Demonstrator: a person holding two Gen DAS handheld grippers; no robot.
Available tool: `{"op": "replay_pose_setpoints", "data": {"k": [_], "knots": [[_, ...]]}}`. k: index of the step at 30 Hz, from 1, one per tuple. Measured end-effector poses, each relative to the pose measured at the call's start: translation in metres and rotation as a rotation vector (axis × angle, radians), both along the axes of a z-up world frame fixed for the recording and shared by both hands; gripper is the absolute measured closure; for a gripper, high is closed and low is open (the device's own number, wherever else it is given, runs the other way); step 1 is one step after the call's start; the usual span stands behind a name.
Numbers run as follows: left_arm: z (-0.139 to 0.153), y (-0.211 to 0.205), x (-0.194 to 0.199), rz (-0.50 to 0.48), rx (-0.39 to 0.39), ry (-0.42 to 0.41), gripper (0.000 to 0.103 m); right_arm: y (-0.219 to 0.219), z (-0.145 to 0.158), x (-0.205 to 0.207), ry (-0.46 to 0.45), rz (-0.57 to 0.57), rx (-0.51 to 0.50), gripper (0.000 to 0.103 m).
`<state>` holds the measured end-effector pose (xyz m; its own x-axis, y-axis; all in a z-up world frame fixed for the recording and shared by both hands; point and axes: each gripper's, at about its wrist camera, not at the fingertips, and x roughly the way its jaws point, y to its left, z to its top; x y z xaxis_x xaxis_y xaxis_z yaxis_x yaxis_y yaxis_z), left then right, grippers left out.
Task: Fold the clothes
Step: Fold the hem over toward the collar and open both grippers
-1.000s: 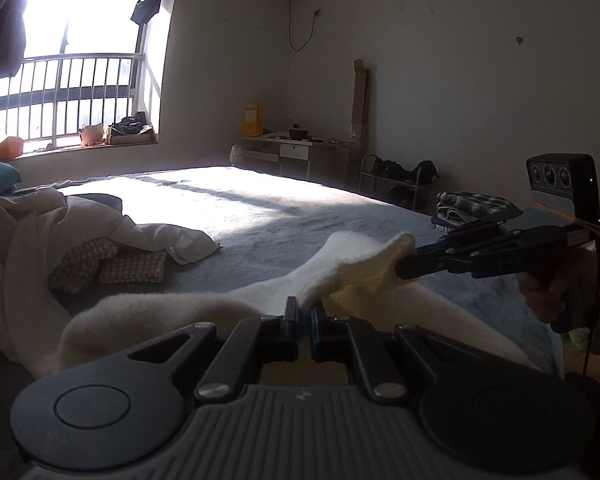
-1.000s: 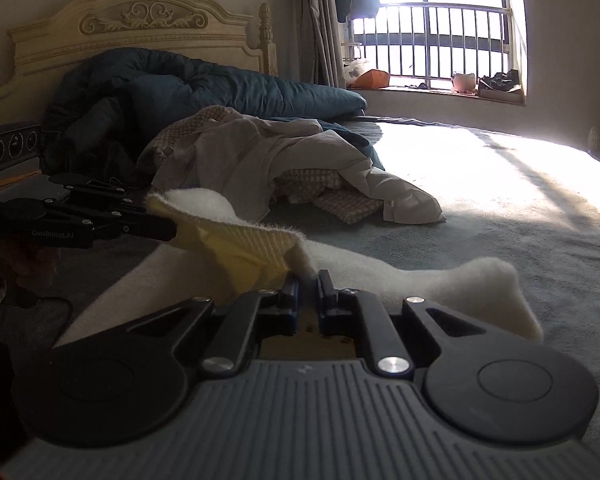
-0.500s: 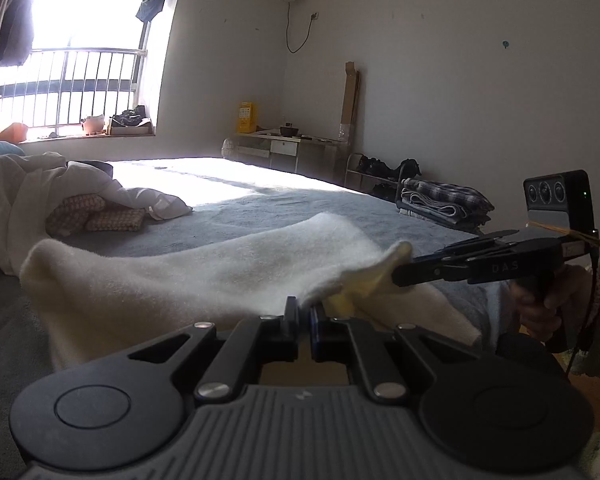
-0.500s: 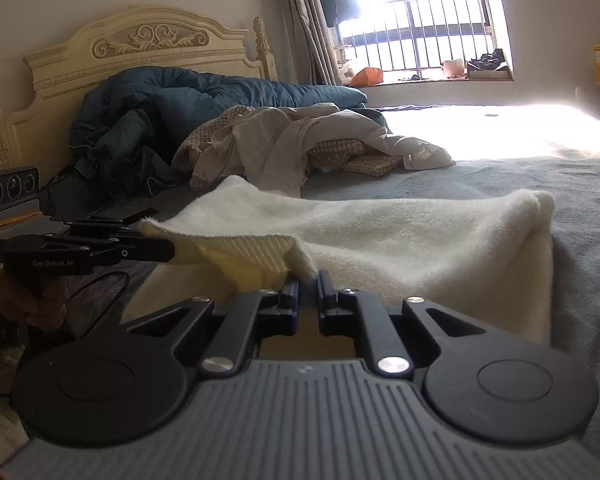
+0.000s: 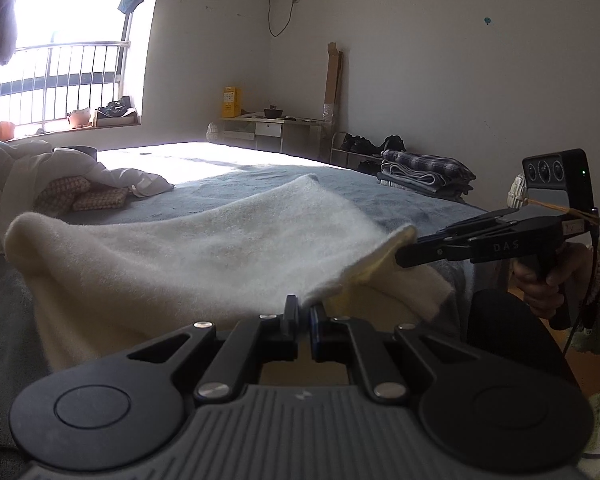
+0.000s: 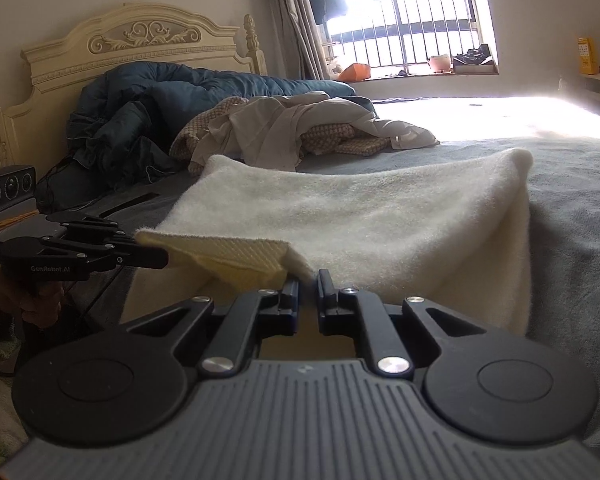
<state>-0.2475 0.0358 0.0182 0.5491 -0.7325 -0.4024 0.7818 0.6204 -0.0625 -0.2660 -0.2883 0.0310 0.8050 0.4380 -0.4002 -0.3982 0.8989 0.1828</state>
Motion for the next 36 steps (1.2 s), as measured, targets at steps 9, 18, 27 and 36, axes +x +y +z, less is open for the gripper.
{"op": "replay_pose_setpoints", "data": {"k": [9, 18, 27, 36], "knots": [[-0.026, 0.001, -0.017, -0.006, 0.125, 0.050, 0.075, 0.018, -0.021, -0.010, 0.036, 0.023, -0.221, 0.093], [-0.012, 0.031, -0.030, 0.076, -0.034, 0.213, 0.048, -0.022, -0.009, -0.035, 0.143, -0.057, 0.044, 0.078], [-0.017, 0.036, 0.022, 0.342, -0.306, 0.494, 0.047, -0.052, -0.031, 0.000, 0.305, -0.217, 0.551, 0.059], [-0.030, 0.031, 0.040, 0.429, -0.385, 0.586, 0.073, -0.045, -0.057, 0.028, 0.395, -0.287, 0.678, 0.058]]}}
